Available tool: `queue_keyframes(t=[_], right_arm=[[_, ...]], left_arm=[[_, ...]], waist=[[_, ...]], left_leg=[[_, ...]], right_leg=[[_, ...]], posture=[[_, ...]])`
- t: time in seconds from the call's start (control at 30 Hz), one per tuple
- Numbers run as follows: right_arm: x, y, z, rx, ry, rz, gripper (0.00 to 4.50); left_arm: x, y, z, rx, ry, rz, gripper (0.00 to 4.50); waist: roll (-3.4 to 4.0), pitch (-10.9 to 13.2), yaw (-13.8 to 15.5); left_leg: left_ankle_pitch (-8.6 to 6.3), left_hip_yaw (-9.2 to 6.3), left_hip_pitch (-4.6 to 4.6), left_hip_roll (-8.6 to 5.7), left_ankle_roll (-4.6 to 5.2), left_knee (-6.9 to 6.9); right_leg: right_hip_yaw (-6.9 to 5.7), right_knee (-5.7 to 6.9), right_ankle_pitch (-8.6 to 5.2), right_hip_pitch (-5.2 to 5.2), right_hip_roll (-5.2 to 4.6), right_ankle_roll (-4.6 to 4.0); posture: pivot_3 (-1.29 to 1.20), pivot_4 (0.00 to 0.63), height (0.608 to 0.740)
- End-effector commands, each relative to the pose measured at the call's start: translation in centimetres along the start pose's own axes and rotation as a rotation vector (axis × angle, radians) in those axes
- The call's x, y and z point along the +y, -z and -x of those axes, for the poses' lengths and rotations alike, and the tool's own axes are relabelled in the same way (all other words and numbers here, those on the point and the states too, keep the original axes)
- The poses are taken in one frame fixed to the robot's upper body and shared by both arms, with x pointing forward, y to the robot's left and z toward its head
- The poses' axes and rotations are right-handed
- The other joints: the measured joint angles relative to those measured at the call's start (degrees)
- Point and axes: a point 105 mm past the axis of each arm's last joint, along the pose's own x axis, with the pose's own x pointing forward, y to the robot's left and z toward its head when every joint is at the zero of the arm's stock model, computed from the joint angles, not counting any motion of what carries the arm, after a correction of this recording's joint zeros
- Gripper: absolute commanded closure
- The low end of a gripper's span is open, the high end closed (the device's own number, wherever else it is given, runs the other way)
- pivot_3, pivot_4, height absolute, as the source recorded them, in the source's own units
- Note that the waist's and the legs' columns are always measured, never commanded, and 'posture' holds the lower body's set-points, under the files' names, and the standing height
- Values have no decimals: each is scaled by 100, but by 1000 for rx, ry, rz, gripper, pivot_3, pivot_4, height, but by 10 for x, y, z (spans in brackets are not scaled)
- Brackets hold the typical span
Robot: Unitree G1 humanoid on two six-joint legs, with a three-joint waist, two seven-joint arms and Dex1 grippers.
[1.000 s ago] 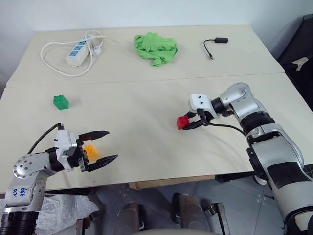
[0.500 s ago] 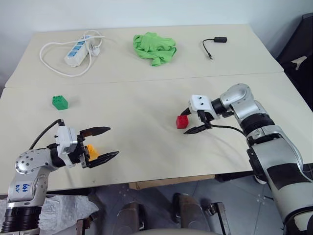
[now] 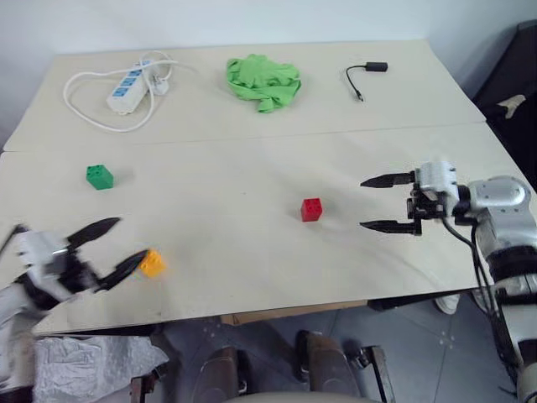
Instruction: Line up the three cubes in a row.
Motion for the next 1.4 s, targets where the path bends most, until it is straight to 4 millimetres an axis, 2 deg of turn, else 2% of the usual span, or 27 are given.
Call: queue_keyframes(t=[0.03, 0.13, 0.2, 0.3, 0.4, 0.43, 0.53, 0.63, 0.7, 0.8, 0.9, 1.07, 1.27, 1.4], right_arm=[[15, -21, 6, -119, -36, 4, 60], [24, -19, 3, -158, -8, -35, 60], [26, -19, 1, -188, 24, -24, 60], [30, -19, -2, -204, 47, -24, 60], [30, -20, -5, -218, 64, -2, 60], [30, -23, -8, -229, 70, 7, 60], [29, -41, -20, -302, 89, 26, 60], [34, -49, -26, -311, 59, 26, 60], [32, -54, -28, -335, 71, 10, 60], [31, -56, -30, -333, 69, 3, 60], [31, -59, -32, -331, 61, 4, 60], [32, -64, -36, -342, 59, 8, 60], [36, -61, -36, -328, 71, 1, 60], [36, -59, -37, -323, 92, 9, 60]], left_arm=[[17, 4, 37, 22, -126, 65, 0], [14, 22, 51, 65, -176, 118, 0], [11, 29, 53, 59, -214, 147, 0], [7, 29, 51, 6, -261, 174, 0], [13, 28, 45, -45, -334, 156, 0], [14, 23, 35, -66, -345, 133, 0], [31, -11, -13, -220, -492, 127, 0], [32, -33, -46, -288, -530, 147, 0], [33, -44, -82, -261, -519, 166, 0], [53, -52, -121, -187, -613, 147, 0], [70, -53, -138, -145, -674, 146, 0], [83, -58, -165, -139, -717, 179, 0], [87, -50, -168, -95, -737, 178, 0], [88, -31, -171, -18, -707, 237, 0]], waist=[[1, 0, 28], [-2, -1, 148], [-8, -5, 189], [-12, -7, 222], [-13, -8, 230], [-14, -9, 230], [-16, -10, 337], [-31, -19, 345], [-35, -21, 329], [-41, -24, 365], [-47, -28, 309], [-52, -25, 302], [-59, -26, 317], [-60, -25, 323]], left_leg=[[-1, 0, 1, 9, 2, 0], [-6, -1, 4, -1, 14, 8], [-9, -1, 4, -1, 16, 9], [-12, -6, 3, -1, 13, 9], [-13, -8, 1, 0, 11, 8], [-13, -7, 0, 0, 11, 8], [-11, -9, 2, -2, 14, 9], [-5, -18, -2, -7, 13, 16], [-6, -14, 1, -12, 16, 14], [-4, -12, -5, -28, 20, 16], [-3, -1, -1, -36, 21, 14], [0, 25, -8, -25, 13, 5], [1, 25, -9, -28, 13, 7], [1, 27, -9, -28, 12, 11]], right_leg=[[2, 0, 0, 0, -6, 0], [17, 0, 8, 4, -17, 12], [23, -3, 13, 4, -20, 10], [21, -5, 17, 3, -24, 4], [20, -5, 18, 1, -23, 1], [19, -5, 18, 1, -22, 1], [20, 0, 20, 3, -23, 0], [18, 11, 26, 4, -24, -4], [20, 10, 27, 4, -22, -4], [13, 7, 28, 6, -17, -3], [12, 3, 28, 5, -8, -2], [-15, -16, 27, 0, 7, -2], [-15, -15, 27, 5, 6, -2], [-15, -13, 27, 7, 6, -2]], posture=[[0, 150, 740], [0, 150, 740], [0, 150, 740], [0, 150, 740], [0, 150, 740], [0, 150, 740], [0, 150, 740], [0, 150, 740], [0, 150, 740], [0, 150, 740], [0, 150, 740], [0, 150, 740], [0, 150, 740], [0, 150, 740]])
